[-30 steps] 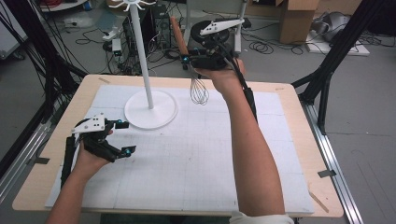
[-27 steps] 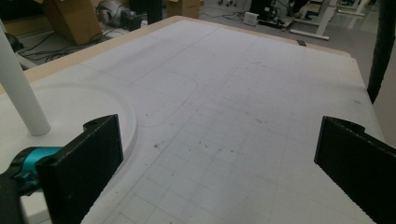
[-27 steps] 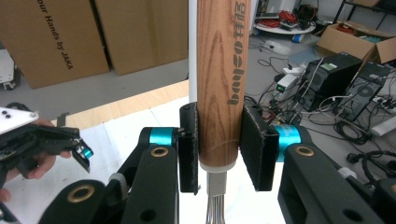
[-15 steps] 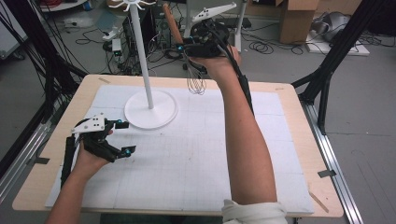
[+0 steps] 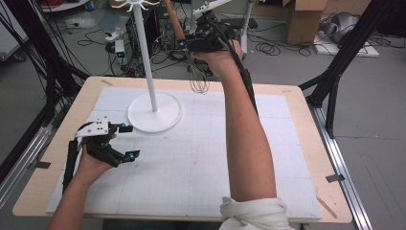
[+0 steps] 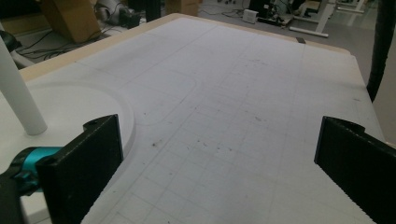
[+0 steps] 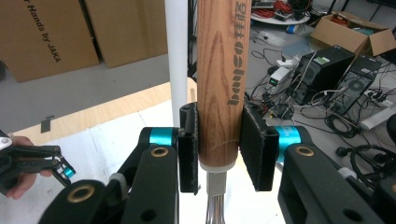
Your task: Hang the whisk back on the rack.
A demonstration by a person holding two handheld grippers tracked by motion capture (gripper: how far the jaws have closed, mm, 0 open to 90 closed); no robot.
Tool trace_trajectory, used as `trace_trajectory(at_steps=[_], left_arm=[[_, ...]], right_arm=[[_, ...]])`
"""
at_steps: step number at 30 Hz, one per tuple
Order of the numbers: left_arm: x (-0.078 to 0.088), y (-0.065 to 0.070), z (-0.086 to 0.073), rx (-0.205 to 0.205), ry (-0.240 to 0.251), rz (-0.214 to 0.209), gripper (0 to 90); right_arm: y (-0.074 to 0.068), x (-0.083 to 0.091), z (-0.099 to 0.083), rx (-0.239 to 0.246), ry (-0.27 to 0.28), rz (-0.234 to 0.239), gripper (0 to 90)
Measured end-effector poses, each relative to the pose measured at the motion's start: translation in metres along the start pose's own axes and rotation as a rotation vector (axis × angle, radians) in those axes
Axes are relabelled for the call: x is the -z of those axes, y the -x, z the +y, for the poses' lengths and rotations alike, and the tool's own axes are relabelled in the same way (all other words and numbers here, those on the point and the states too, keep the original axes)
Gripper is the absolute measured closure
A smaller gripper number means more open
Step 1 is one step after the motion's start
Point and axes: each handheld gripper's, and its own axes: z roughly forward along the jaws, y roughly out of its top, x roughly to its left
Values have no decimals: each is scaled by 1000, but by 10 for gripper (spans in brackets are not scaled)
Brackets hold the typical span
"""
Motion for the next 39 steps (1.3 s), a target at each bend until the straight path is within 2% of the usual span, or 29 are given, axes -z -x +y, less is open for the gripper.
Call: trace_trajectory(at_steps=[8, 13, 23, 28, 39], left_arm=[[0, 1, 0, -1, -5, -4, 17], [-2, 1, 0, -2, -10, -6, 17], [-1, 1, 0, -2, -11, -3, 17], [-1, 1, 0, -2, -7, -2, 17], [0, 0, 0, 1, -4, 1, 17]], right_arm=[[2, -5, 4, 2, 7, -7, 699], [4, -5, 5, -8, -3, -14, 699], [2, -8, 17, 21, -28, -18, 699], [2, -13, 17, 14, -40, -22, 699], [-2, -24, 16, 26, -48, 3, 699]])
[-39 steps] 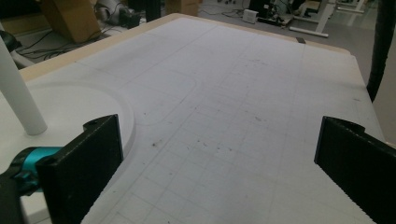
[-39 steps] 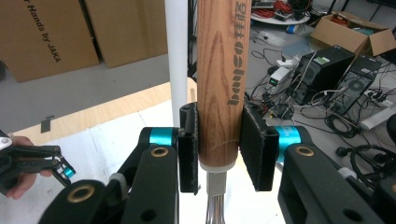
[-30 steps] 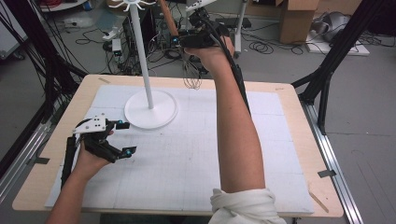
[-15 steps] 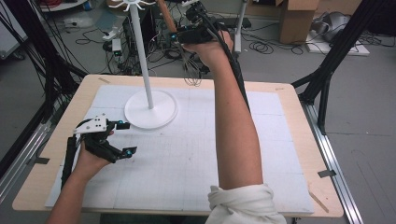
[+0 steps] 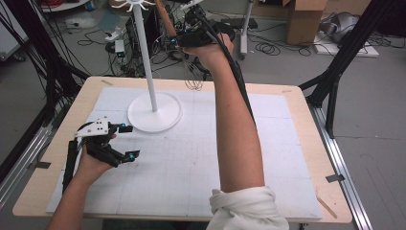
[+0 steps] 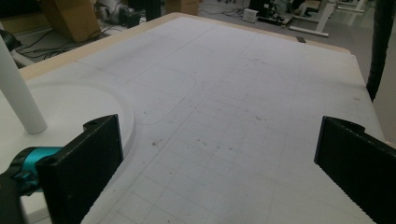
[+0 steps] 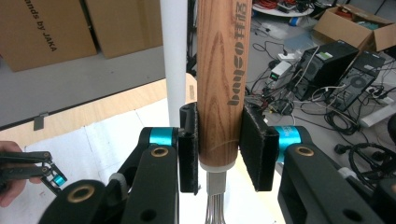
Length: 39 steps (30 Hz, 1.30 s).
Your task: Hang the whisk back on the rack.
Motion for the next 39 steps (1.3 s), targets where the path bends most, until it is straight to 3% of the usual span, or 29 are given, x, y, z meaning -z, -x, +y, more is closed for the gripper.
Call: trace_trajectory(at_steps=[7, 18, 29, 39], left_arm=[[0, 0, 0, -1, -4, -3, 17], [0, 0, 0, -1, -10, -1, 17], [-1, 0, -1, 2, -16, -2, 17], [-2, -1, -2, 2, -25, -1, 17]], right_arm=[[-4, -3, 1, 20, -13, 9, 699], [-7, -12, -1, 12, -22, 31, 699], [-13, -17, 0, -2, -24, -13, 694], [-12, -15, 0, -5, -27, -4, 637]])
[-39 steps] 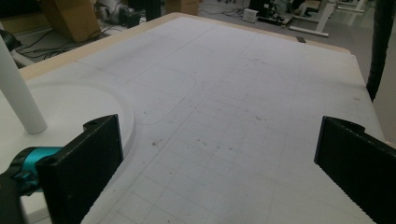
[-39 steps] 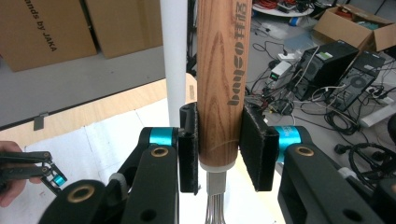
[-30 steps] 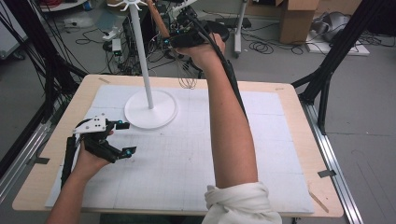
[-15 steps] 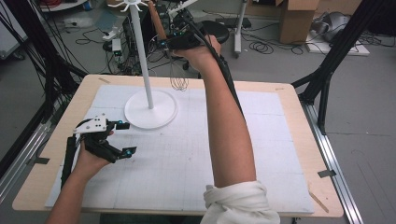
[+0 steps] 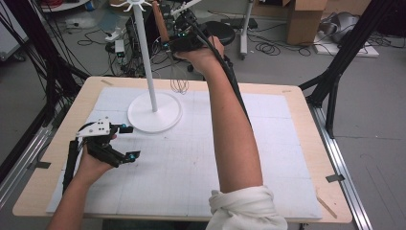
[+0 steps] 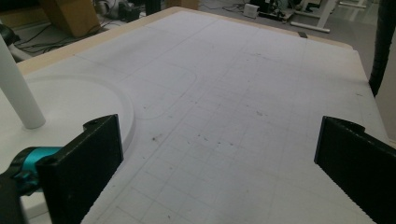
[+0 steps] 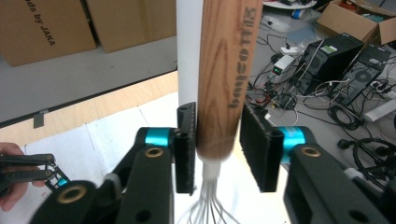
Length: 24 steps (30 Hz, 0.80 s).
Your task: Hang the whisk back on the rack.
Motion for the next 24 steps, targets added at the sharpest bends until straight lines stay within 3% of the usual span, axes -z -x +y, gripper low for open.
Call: trace_trajectory(at_steps=[9, 18, 24], left_arm=[[0, 0, 0, 1, 1, 0, 17], [1, 0, 0, 4, 4, 2, 17], [1, 0, 0, 3, -1, 0, 17]], right_arm=[[1, 3, -2, -10, -17, -3, 560], [0, 15, -10, -4, 5, 50, 506], [1, 26, -19, -5, 12, 60, 447]])
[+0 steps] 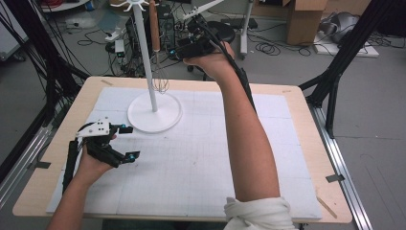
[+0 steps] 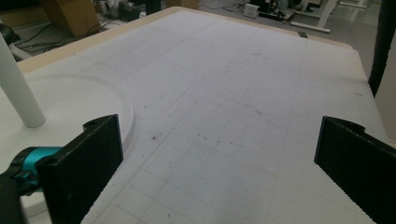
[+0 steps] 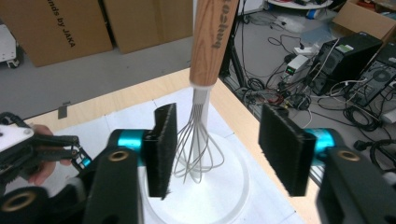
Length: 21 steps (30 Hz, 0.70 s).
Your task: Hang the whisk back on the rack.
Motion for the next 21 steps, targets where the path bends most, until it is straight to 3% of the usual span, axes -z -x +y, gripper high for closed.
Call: trace_trajectory(at_steps=[21], left_arm=[[-3, -1, -3, 5, -11, -4, 17]], right_arm=[[-3, 35, -48, -1, 65, 29, 339]])
